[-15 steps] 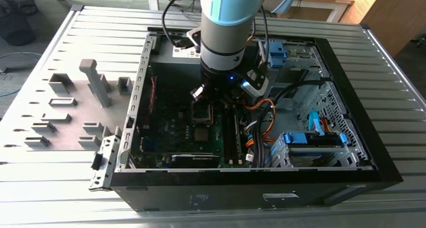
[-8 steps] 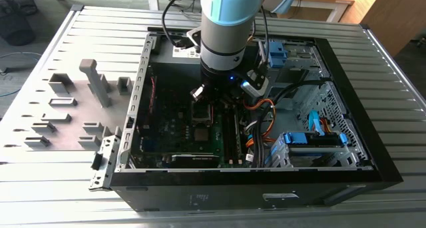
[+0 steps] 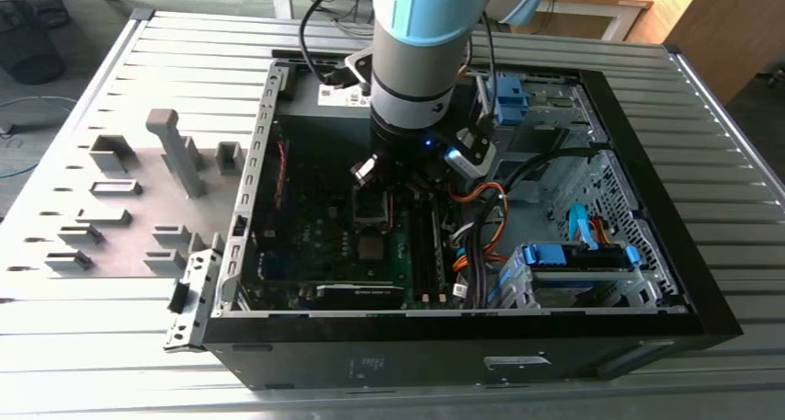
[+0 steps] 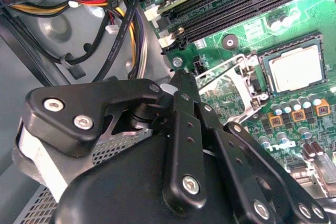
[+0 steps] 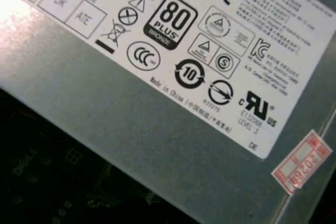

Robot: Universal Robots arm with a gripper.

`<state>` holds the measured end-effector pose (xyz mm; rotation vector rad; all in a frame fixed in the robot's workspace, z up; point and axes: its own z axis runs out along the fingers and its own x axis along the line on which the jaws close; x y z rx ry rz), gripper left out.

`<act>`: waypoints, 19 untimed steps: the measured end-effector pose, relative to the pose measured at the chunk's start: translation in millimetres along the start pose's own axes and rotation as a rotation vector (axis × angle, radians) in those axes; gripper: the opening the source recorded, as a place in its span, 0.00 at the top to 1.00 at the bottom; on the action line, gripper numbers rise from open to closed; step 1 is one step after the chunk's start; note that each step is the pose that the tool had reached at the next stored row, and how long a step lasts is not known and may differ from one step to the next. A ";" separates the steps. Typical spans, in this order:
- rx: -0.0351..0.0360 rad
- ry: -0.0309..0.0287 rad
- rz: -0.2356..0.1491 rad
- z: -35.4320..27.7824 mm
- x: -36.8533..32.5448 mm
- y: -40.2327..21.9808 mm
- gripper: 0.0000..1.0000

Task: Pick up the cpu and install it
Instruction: 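Close the cpu cover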

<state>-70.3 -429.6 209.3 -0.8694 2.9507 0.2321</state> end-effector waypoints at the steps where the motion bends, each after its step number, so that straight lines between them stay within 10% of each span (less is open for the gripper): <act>1: -0.0006 0.0010 0.000 -0.1 -0.1 -0.1 0.89; 19: -0.0210 0.0326 0.006 -6.5 -4.2 -5.2 0.89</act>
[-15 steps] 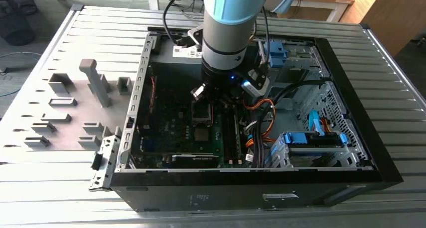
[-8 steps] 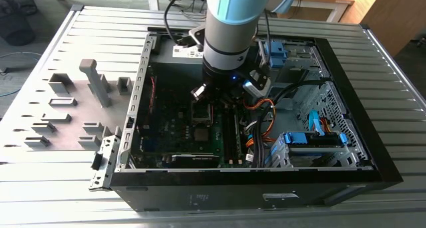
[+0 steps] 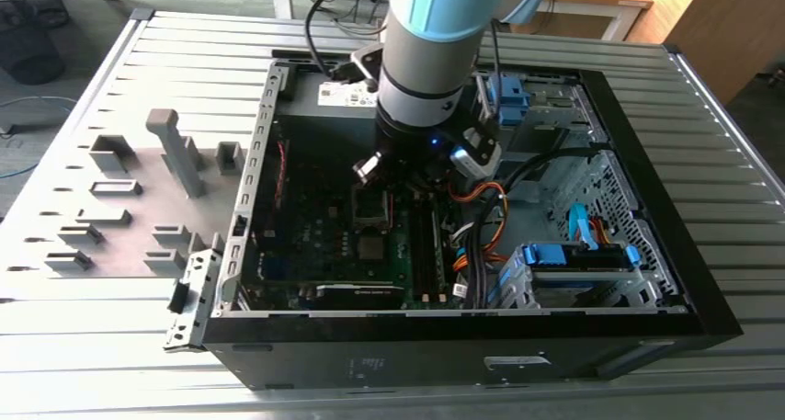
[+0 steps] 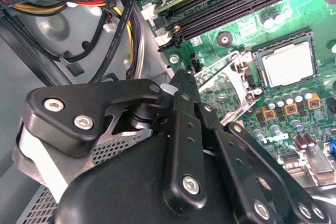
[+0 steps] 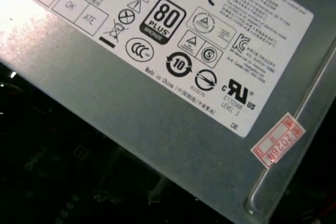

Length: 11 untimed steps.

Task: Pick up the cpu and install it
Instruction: 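Close the cpu cover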

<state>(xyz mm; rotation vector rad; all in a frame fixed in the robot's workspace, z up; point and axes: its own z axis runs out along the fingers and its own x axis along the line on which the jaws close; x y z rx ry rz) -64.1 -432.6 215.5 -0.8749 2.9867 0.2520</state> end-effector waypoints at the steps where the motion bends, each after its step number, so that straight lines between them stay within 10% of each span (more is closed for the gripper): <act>1: -0.0013 0.0018 0.000 -0.3 -0.2 -0.3 0.89; 11: -0.0140 0.0206 0.004 -3.5 -2.3 -5.0 0.89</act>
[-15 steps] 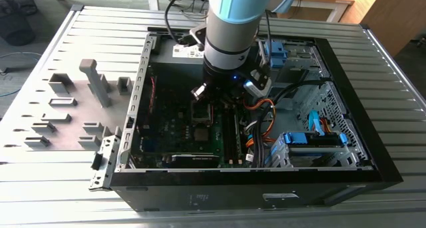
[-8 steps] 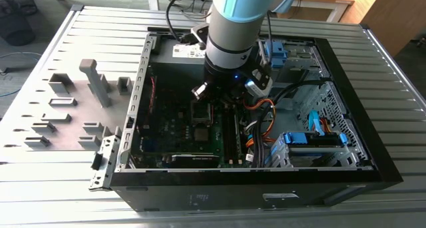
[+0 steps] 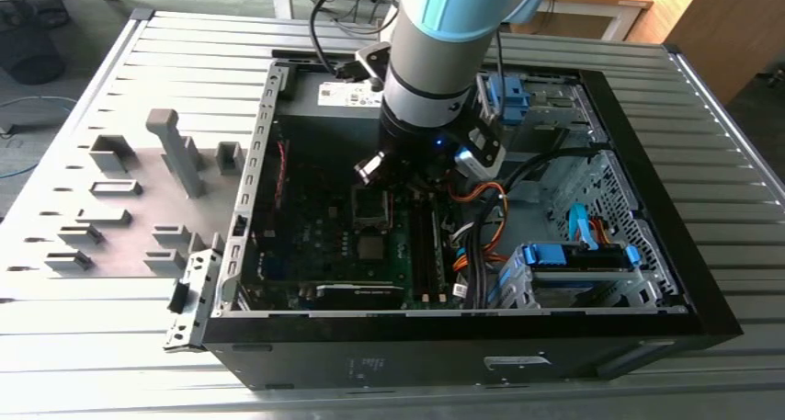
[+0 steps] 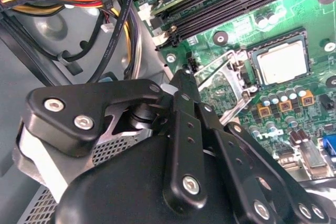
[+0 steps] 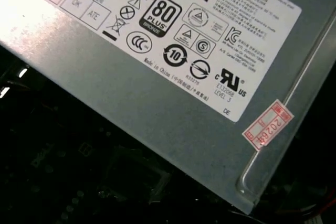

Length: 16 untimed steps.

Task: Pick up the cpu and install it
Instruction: 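Close the cpu cover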

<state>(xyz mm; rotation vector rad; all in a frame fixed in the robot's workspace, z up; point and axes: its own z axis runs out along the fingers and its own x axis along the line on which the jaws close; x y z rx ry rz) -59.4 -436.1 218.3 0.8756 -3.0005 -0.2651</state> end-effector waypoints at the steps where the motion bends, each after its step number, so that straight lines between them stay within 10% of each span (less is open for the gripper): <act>1: -0.0015 0.0021 0.001 -0.3 -0.3 -0.6 0.89; 16: -0.0292 0.0373 0.007 -6.5 -5.8 -10.5 0.89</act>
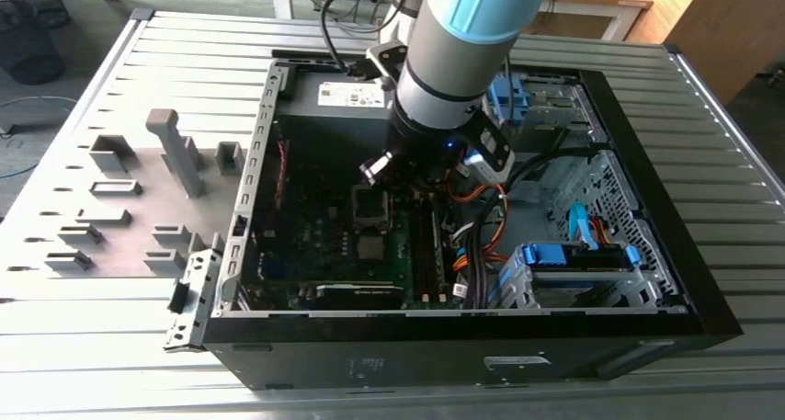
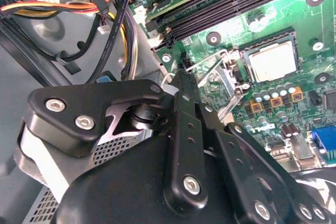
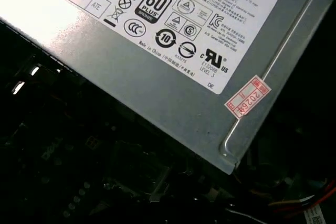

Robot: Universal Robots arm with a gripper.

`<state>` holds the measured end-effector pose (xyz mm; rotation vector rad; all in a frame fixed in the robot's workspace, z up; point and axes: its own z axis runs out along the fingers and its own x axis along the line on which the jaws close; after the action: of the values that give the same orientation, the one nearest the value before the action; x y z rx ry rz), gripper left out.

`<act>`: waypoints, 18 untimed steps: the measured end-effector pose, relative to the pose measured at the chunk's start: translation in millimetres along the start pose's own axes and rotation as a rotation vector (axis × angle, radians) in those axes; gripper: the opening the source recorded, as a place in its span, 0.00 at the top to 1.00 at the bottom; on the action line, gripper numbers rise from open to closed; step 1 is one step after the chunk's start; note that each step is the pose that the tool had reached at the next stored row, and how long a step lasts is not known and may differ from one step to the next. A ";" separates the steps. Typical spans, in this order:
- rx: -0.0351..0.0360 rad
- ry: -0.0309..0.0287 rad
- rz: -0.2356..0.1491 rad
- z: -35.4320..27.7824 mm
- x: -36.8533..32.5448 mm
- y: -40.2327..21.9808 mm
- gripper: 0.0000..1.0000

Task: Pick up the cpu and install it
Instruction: 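Close the cpu cover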

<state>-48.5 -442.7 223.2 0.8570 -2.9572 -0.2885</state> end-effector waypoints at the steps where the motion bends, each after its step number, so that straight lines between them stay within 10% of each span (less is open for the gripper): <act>1: -0.0019 0.0022 0.000 -0.4 -0.3 -0.7 0.89; 18: -0.0074 0.0079 0.002 10.6 -3.9 -3.0 0.89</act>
<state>-44.7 -441.4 212.3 0.8528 -2.9476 -0.2950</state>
